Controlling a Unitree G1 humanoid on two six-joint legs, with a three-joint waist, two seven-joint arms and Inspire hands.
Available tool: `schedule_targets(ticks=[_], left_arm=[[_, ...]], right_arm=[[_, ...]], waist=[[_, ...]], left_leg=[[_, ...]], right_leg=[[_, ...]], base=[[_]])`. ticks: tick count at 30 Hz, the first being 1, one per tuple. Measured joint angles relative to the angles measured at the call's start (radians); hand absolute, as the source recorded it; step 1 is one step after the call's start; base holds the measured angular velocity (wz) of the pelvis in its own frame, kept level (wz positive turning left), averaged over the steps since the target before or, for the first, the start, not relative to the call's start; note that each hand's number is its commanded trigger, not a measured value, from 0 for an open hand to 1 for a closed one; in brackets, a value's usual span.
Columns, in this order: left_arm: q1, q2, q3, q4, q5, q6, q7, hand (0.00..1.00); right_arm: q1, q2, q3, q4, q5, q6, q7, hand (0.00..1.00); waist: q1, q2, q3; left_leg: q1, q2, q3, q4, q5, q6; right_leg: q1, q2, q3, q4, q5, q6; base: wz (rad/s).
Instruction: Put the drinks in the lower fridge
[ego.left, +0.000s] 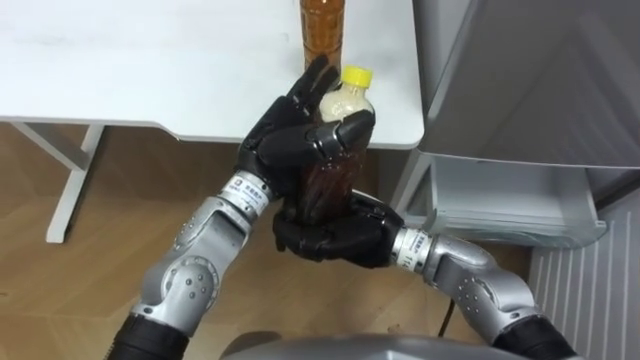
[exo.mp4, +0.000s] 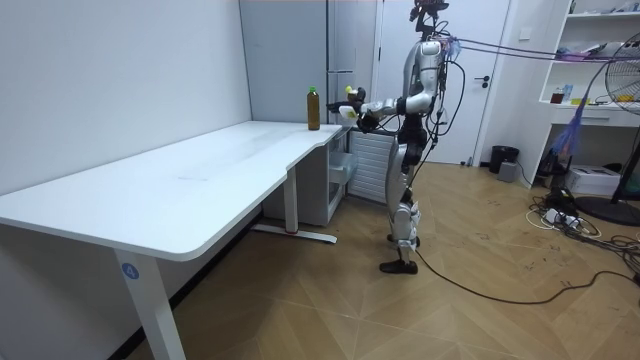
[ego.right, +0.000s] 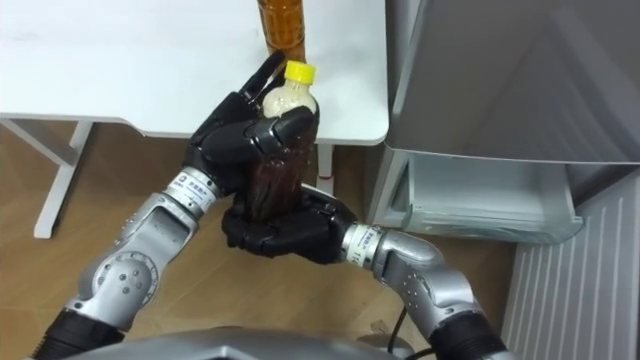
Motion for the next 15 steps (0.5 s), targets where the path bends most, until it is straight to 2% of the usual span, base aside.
schedule_targets(ticks=[8,15], left_arm=[[-0.001,0.0,0.011,-0.018,-0.04,0.004,-0.008,0.0],[-0.001,0.006,0.012,-0.038,-0.066,0.004,-0.015,0.0]], right_arm=[[-0.006,0.004,-0.021,-0.007,-0.002,0.005,0.038,1.0],[-0.005,0.015,-0.041,-0.009,-0.003,0.006,0.074,1.0]], waist=[[0.003,0.012,0.005],[0.001,0.013,0.0051]], left_leg=[[-0.002,0.001,-0.002,0.004,-0.003,0.002],[-0.016,0.002,-0.005,0.014,-0.003,0.002]], right_leg=[[-0.003,0.0,0.001,0.007,0.0,0.0],[-0.013,0.001,-0.001,0.007,0.0,0.0]], base=[[0.0],[0.0]])
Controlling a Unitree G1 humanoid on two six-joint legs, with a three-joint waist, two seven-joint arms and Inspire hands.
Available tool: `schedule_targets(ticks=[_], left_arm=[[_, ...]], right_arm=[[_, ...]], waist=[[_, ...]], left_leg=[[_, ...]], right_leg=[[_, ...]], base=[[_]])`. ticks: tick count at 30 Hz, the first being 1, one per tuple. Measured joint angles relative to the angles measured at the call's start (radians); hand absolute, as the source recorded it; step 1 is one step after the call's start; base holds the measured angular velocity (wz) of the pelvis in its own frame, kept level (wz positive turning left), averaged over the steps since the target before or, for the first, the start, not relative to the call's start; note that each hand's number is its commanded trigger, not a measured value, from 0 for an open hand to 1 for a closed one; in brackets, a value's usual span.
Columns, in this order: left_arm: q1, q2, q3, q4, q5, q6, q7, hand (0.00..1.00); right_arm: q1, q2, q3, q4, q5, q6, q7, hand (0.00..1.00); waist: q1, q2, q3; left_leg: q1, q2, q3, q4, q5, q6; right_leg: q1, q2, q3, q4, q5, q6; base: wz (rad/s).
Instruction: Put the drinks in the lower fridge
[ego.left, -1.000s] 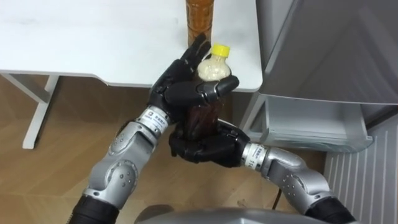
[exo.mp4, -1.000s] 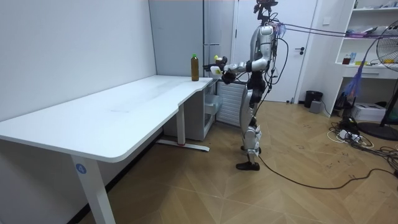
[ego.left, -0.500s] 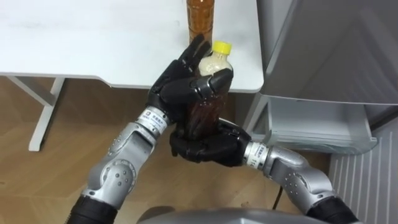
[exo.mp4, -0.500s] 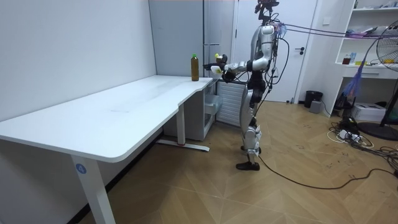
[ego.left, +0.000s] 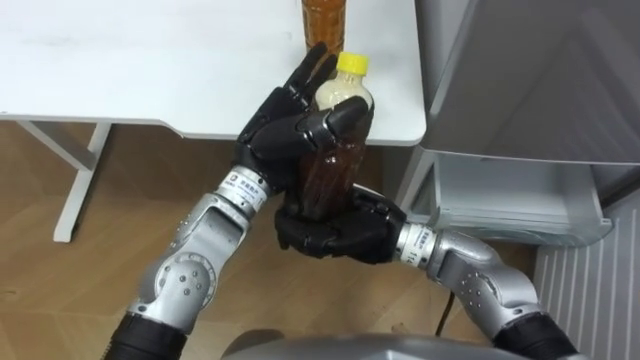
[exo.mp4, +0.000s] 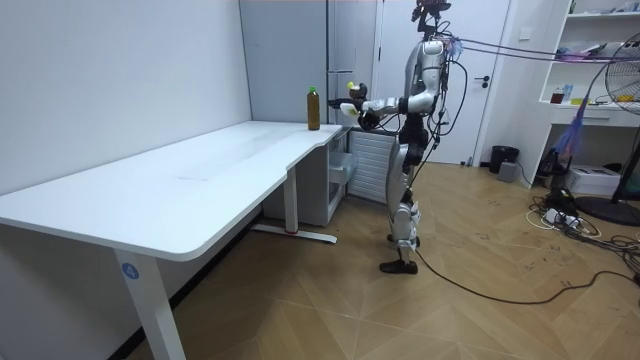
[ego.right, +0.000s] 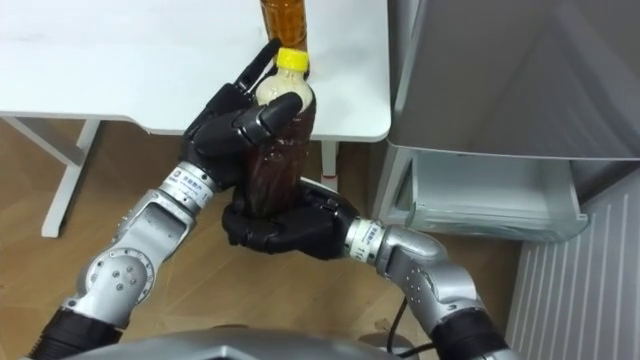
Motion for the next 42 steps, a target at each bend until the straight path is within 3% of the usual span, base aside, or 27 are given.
schedule_targets(ticks=[13,18,23,24,25,31,36,42], left_arm=[[0.0,0.006,0.015,-0.005,-0.03,0.002,-0.037,0.0],[0.0,0.007,0.042,-0.009,-0.031,0.024,-0.068,0.0],[0.0,0.007,0.051,-0.011,-0.053,0.026,-0.075,0.0],[0.0,0.007,0.051,-0.011,-0.056,0.026,-0.075,0.62],[0.001,0.008,0.051,-0.011,-0.062,0.027,-0.075,1.0],[0.001,0.007,0.062,-0.012,-0.081,0.029,-0.078,1.0],[0.0,0.007,0.071,-0.013,-0.081,0.029,-0.091,1.0],[0.001,0.006,0.072,-0.013,-0.081,0.029,-0.092,1.0]], right_arm=[[-0.003,0.015,-0.03,0.0,-0.009,0.039,0.07,1.0],[-0.003,0.038,-0.042,0.001,-0.016,0.066,0.101,1.0],[-0.003,0.05,-0.047,0.002,-0.015,0.066,0.113,1.0],[-0.002,0.051,-0.047,0.003,-0.015,0.066,0.115,1.0],[-0.002,0.051,-0.047,0.003,-0.015,0.066,0.115,1.0],[-0.004,0.059,-0.05,0.002,-0.011,0.071,0.116,1.0],[-0.003,0.08,-0.053,0.002,0.003,0.108,0.126,1.0],[0.0,0.08,-0.053,0.002,-0.003,0.109,0.123,1.0]], waist=[[0.005,0.0,0.0029],[0.006,-0.001,0.0047],[0.007,-0.002,0.0052],[0.007,-0.003,0.0058],[0.007,-0.003,0.0062],[0.011,-0.004,0.006],[0.011,-0.004,0.0062],[0.013,0.002,0.0098]], left_leg=[[0.0,0.002,-0.001,0.019,-0.014,0.004],[0.001,0.002,0.0,0.012,-0.014,0.003],[0.005,0.001,0.004,0.009,-0.014,0.003],[0.01,0.001,0.004,0.006,-0.014,0.003],[0.014,0.0,0.005,0.005,-0.014,0.003],[0.021,0.001,0.014,0.005,-0.014,0.003],[0.022,0.001,0.015,0.005,-0.014,0.003],[0.033,0.002,0.015,0.001,-0.015,0.003]], right_leg=[[0.01,0.001,0.001,0.0,0.0,0.0],[0.011,0.001,0.0,-0.001,-0.001,0.001],[0.014,0.001,0.001,-0.005,-0.001,0.002],[0.02,0.001,0.001,-0.012,-0.001,0.002],[0.025,0.001,0.001,-0.017,-0.001,0.002],[0.029,0.0,0.001,-0.019,-0.002,0.003],[0.03,-0.001,0.001,-0.018,-0.002,0.003],[0.038,-0.001,0.002,-0.016,-0.002,0.003]], base=[[0.0],[0.0],[0.0],[0.0],[0.0],[0.0],[0.0],[0.0]])
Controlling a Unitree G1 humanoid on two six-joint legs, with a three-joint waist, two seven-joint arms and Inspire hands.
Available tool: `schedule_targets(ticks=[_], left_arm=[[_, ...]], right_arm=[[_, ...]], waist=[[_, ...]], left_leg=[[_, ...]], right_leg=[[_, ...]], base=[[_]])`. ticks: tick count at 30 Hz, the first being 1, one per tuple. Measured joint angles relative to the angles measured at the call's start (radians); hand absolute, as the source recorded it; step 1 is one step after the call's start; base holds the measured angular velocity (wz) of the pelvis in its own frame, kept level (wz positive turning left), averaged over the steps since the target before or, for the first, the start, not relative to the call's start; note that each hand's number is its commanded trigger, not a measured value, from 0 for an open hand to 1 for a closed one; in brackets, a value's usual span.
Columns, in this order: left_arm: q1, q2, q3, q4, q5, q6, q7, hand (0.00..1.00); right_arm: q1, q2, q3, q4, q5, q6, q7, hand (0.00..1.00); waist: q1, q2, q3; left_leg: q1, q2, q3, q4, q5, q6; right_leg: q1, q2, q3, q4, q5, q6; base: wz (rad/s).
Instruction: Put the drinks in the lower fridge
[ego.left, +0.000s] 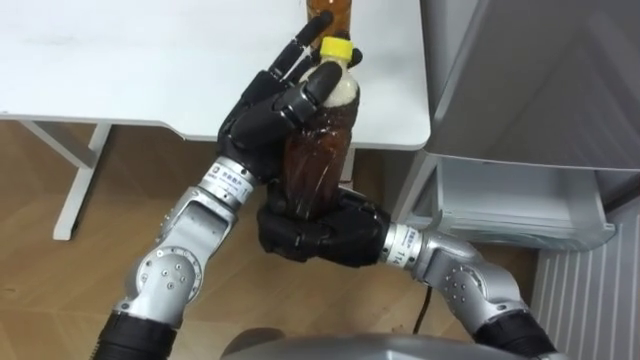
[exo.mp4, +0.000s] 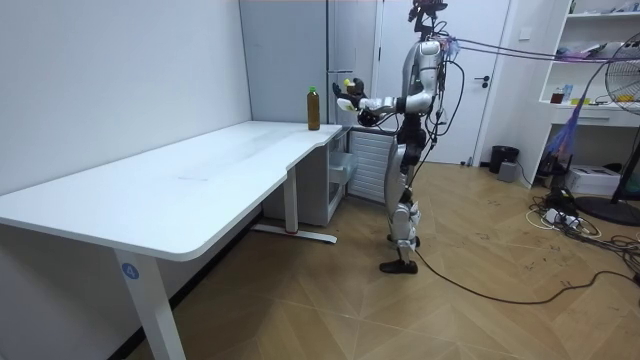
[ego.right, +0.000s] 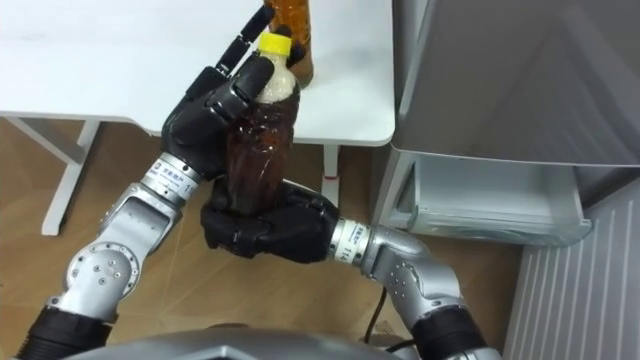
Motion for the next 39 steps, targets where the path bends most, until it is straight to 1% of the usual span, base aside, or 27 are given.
schedule_targets(ticks=[2,6,11,18,19,20,25,29,32,34,35,36,37,38,39], left_arm=[[0.0,-0.002,0.001,0.0,0.0,0.0,0.0,1.0],[0.0,-0.017,0.013,0.0,0.0,0.0,0.0,1.0],[0.0,-0.017,0.018,0.0,0.0,0.0,0.001,1.0],[0.0,-0.017,0.019,0.0,0.0,0.0,0.001,1.0],[0.0,-0.017,0.018,0.0,0.0,0.0,0.001,0.19],[0.0,-0.017,0.019,0.0,0.0,0.0,0.001,0.0],[0.0,-0.017,0.019,0.0,-0.001,0.0,0.001,0.0],[0.0,-0.017,0.022,0.0,-0.029,0.0,0.001,0.0],[0.0,-0.018,0.042,0.0,-0.03,0.0,0.001,0.0],[0.0,-0.027,0.066,0.0,-0.052,-0.001,0.001,0.0],[0.0,-0.041,0.103,-0.005,-0.096,-0.008,0.001,0.0],[0.0,-0.057,0.132,-0.031,-0.146,-0.029,0.002,0.0],[-0.001,-0.064,0.144,-0.048,-0.168,-0.042,0.0,0.0],[-0.002,-0.075,0.164,-0.08,-0.209,-0.067,-0.006,0.0],[-0.002,-0.079,0.176,-0.103,-0.248,-0.087,-0.015,0.0]], right_arm=[[0.0,0.0,0.0,-0.001,-0.005,-0.001,-0.001,1.0],[0.0,0.0,-0.001,-0.002,-0.028,-0.006,-0.005,1.0],[0.006,-0.003,-0.01,-0.001,-0.074,-0.024,-0.011,1.0],[0.012,-0.001,-0.014,-0.001,-0.081,-0.026,-0.013,1.0],[0.012,-0.001,-0.014,-0.001,-0.081,-0.026,-0.013,1.0],[0.013,-0.001,-0.014,-0.001,-0.082,-0.026,-0.013,1.0],[0.013,-0.001,-0.016,-0.001,-0.082,-0.026,-0.011,1.0],[0.014,-0.003,-0.024,-0.001,-0.087,-0.028,-0.008,1.0],[0.015,-0.007,-0.024,0.0,-0.089,-0.034,-0.008,1.0],[0.018,-0.009,-0.025,0.002,-0.09,-0.033,-0.009,1.0],[0.032,-0.009,-0.033,0.012,-0.088,-0.028,-0.014,1.0],[0.045,-0.008,-0.042,0.039,-0.089,-0.017,-0.038,1.0],[0.051,-0.009,-0.046,0.052,-0.09,-0.01,-0.052,1.0],[0.066,-0.024,-0.054,0.073,-0.105,0.003,-0.079,1.0],[0.08,-0.038,-0.061,0.084,-0.132,0.015,-0.11,1.0]], waist=[[0.0,0.002,0.0001],[-0.001,0.001,-0.0004],[0.005,-0.005,-0.0038],[0.022,-0.006,-0.0048],[0.023,-0.007,-0.0048],[0.024,-0.007,-0.0048],[0.025,-0.007,-0.005],[0.022,-0.007,-0.0049],[0.023,-0.007,-0.0049],[0.023,-0.007,-0.005],[0.022,-0.008,-0.0053],[0.024,-0.009,-0.0059],[0.025,-0.009,-0.006],[0.032,-0.009,-0.0059],[0.042,-0.009,-0.0059]], left_leg=[[0.003,0.001,0.001,-0.002,0.0,0.0],[0.003,0.001,0.002,0.001,0.0,0.0],[0.003,0.001,0.003,0.002,0.0,0.0],[0.004,0.001,0.003,0.003,0.0,0.0],[0.004,0.001,0.003,0.003,0.0,0.0],[0.004,0.001,0.002,0.003,0.0,0.0],[0.003,0.002,0.002,0.005,0.0,0.0],[0.003,0.001,0.002,0.004,0.0,0.0],[0.004,0.002,0.002,0.003,0.0,0.0],[0.004,0.002,0.002,0.003,0.0,0.0],[0.004,0.002,0.002,0.003,0.0,0.0],[0.004,0.001,0.002,0.002,0.0,0.0],[0.004,0.001,0.003,0.001,0.0,0.0],[0.004,0.0,0.003,-0.002,0.0,0.0],[0.006,0.0,0.005,-0.005,0.0,0.0]], right_leg=[[0.003,0.0,0.0,0.001,0.0,0.0],[0.002,0.001,0.0,0.001,0.0,0.0],[0.003,0.001,0.0,0.001,0.0,0.0],[0.004,0.0,0.0,0.001,0.0,0.0],[0.004,0.0,0.0,0.002,0.0,0.0],[0.004,0.0,0.0,0.002,0.0,0.0],[0.004,0.0,0.0,0.003,0.0,0.0],[0.004,0.0,0.001,0.002,0.0,0.0],[0.004,0.001,0.001,0.002,0.0,0.0],[0.004,0.0,0.001,0.002,0.0,0.0],[0.004,0.0,0.0,0.002,0.0,0.0],[0.003,0.001,0.0,0.002,0.0,0.0],[0.003,0.0,0.0,0.002,0.0,0.0],[0.003,0.0,0.001,0.002,0.0,0.0],[0.002,0.0,0.002,0.001,0.0,0.0]], base=[[0.0],[0.0],[0.0],[0.0],[0.0],[0.0],[0.0],[0.0],[0.0],[0.0],[0.0],[0.0],[0.0],[0.0],[0.0]])
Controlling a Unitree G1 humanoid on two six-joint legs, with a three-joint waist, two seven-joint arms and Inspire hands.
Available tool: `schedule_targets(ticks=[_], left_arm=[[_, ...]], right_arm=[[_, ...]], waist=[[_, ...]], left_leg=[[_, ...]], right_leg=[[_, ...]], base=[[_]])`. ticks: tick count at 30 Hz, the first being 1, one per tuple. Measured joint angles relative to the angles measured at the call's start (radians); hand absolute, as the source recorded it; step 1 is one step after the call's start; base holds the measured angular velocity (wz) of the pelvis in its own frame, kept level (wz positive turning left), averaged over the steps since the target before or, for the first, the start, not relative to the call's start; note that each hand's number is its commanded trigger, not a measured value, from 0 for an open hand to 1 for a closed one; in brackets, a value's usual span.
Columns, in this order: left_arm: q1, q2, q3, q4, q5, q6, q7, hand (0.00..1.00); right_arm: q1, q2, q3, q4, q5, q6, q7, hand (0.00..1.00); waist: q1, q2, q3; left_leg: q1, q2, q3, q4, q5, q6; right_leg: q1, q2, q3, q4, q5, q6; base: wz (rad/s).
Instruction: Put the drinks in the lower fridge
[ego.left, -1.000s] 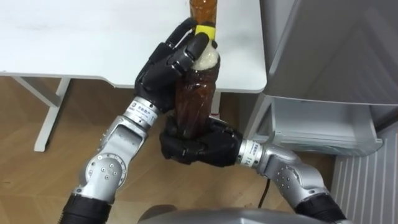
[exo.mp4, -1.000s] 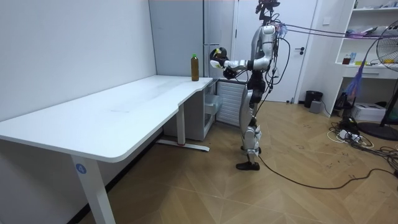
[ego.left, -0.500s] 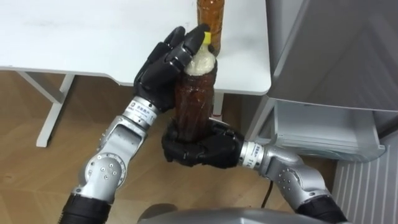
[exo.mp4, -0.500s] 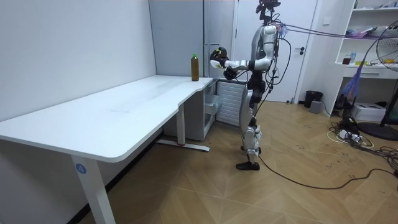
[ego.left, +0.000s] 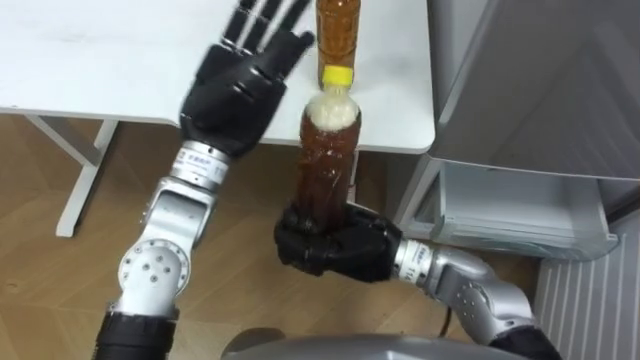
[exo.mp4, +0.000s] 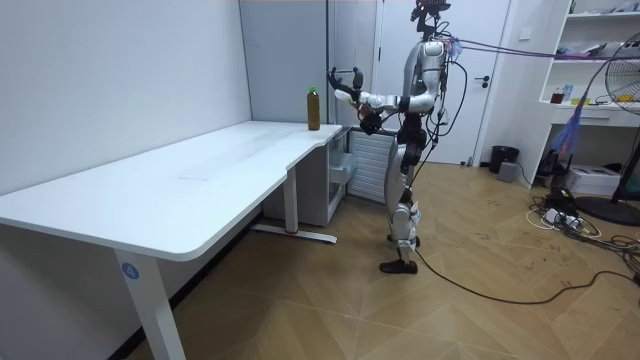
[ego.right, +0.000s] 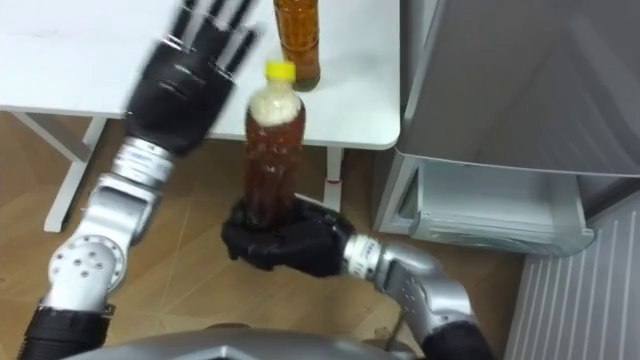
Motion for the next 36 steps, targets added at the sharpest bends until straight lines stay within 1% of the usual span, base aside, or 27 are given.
schedule_targets(ticks=[2,3,9,11,13,15,19,23,26,28,30,31,32,34,35,36], left_arm=[[0.0,-0.006,0.004,-0.008,-0.039,-0.018,-0.004,0.0],[0.003,-0.007,0.005,-0.006,-0.056,-0.022,-0.003,0.0],[0.004,-0.006,0.003,0.002,-0.06,-0.018,-0.002,0.0],[0.006,-0.006,0.011,0.005,-0.058,-0.014,-0.002,0.0],[0.01,-0.006,0.035,0.005,-0.058,-0.001,-0.002,0.0],[0.012,-0.006,0.058,0.005,-0.057,0.001,-0.002,0.0],[0.018,-0.005,0.088,0.0,-0.056,0.001,-0.002,0.0],[0.021,-0.005,0.097,0.0,-0.056,0.001,-0.002,0.0],[0.024,-0.005,0.108,0.0,-0.049,0.0,-0.002,0.0],[0.03,-0.006,0.145,0.0,-0.027,0.002,0.009,0.0],[0.047,-0.006,0.216,0.001,0.028,0.001,0.049,0.0],[0.053,-0.005,0.235,0.001,0.028,0.0,0.061,0.0],[0.065,-0.006,0.272,0.002,0.032,-0.006,0.087,0.0],[0.092,-0.005,0.329,0.026,0.113,-0.031,0.15,0.0],[0.103,-0.005,0.34,0.038,0.138,-0.034,0.166,0.0],[0.134,-0.005,0.357,0.066,0.191,-0.035,0.202,0.0]], right_arm=[[0.018,-0.018,-0.002,0.0,-0.028,0.006,-0.041,1.0],[0.019,-0.023,0.0,0.0,-0.041,0.007,-0.064,1.0],[0.018,-0.025,-0.002,-0.001,-0.044,0.007,-0.127,1.0],[0.019,-0.032,-0.003,-0.001,-0.047,0.007,-0.138,1.0],[0.019,-0.046,-0.004,-0.001,-0.053,0.007,-0.14,1.0],[0.025,-0.063,-0.014,-0.002,-0.062,0.007,-0.141,1.0],[0.038,-0.063,-0.046,-0.002,-0.073,0.007,-0.142,1.0],[0.044,-0.063,-0.059,-0.002,-0.073,0.007,-0.142,1.0],[0.045,-0.063,-0.064,-0.002,-0.074,0.005,-0.147,1.0],[0.054,-0.059,-0.083,-0.002,-0.085,0.003,-0.154,1.0],[0.085,-0.054,-0.119,-0.002,-0.097,-0.002,-0.177,1.0],[0.09,-0.055,-0.125,-0.002,-0.101,-0.002,-0.184,1.0],[0.099,-0.056,-0.142,-0.004,-0.105,-0.002,-0.194,1.0],[0.114,-0.057,-0.183,-0.004,-0.108,-0.002,-0.208,1.0],[0.117,-0.06,-0.189,-0.005,-0.108,-0.002,-0.214,1.0],[0.131,-0.058,-0.208,-0.007,-0.105,-0.003,-0.224,1.0]], waist=[[0.01,0.0,0.0],[0.012,0.0,0.0002],[0.012,0.002,0.0012],[0.014,0.004,0.0023],[0.019,0.009,0.0037],[0.032,0.014,0.0027],[0.048,0.022,-0.0021],[0.061,0.023,-0.0025],[0.063,0.022,-0.0025],[0.063,0.02,-0.0024],[0.068,0.019,-0.0022],[0.07,0.019,-0.003],[0.076,0.019,-0.0038],[0.093,0.019,-0.0039],[0.093,0.02,-0.0043],[0.096,0.022,-0.0042]], left_leg=[[0.005,0.0,0.002,-0.008,0.0,0.0],[0.008,0.0,0.004,-0.01,0.0,0.0],[0.015,0.0,0.007,-0.019,0.0,0.0],[0.016,0.0,0.007,-0.022,0.001,0.0],[0.015,0.0,0.007,-0.023,0.001,0.0],[0.016,-0.001,0.007,-0.023,0.001,0.0],[0.018,-0.001,0.006,-0.024,0.001,-0.001],[0.02,-0.002,0.001,-0.024,0.001,-0.001],[0.016,-0.003,-0.002,-0.024,0.001,-0.001],[0.018,-0.004,-0.005,-0.025,0.001,-0.001],[0.033,-0.004,-0.005,-0.029,0.001,-0.001],[0.035,-0.004,-0.004,-0.031,0.001,-0.001],[0.039,-0.005,-0.002,-0.034,0.001,-0.001],[0.048,-0.005,-0.002,-0.04,0.001,-0.001],[0.052,-0.006,-0.002,-0.042,0.001,-0.001],[0.064,-0.006,-0.001,-0.045,0.001,-0.001]], right_leg=[[0.001,0.0,0.001,0.0,0.0,0.0],[0.002,0.0,0.003,0.0,0.0,0.0],[0.004,0.0,0.006,0.0,0.0,0.0],[0.002,0.0,0.008,0.0,0.0,0.0],[0.0,0.001,0.009,-0.001,0.0,0.0],[-0.002,0.001,0.009,-0.002,0.0,0.0],[-0.001,0.0,0.005,-0.002,0.0,0.0],[0.003,0.0,-0.004,-0.001,0.0,0.0],[0.003,-0.001,-0.011,-0.001,0.0,0.0],[0.006,-0.001,-0.015,-0.002,0.0,0.0],[0.018,-0.003,-0.027,-0.001,-0.001,0.001],[0.019,-0.003,-0.03,-0.001,-0.001,0.001],[0.018,-0.004,-0.031,-0.001,-0.001,0.001],[0.024,-0.004,-0.032,-0.001,-0.001,0.001],[0.028,-0.005,-0.034,-0.002,-0.001,0.001],[0.037,-0.005,-0.036,-0.002,-0.001,0.001]], base=[[-0.04],[-0.04],[-0.01],[-0.02],[-0.02],[0.0],[0.0],[0.04],[0.02],[0.02],[0.0],[-0.05],[-0.11],[-0.1],[0.0],[0.0]])
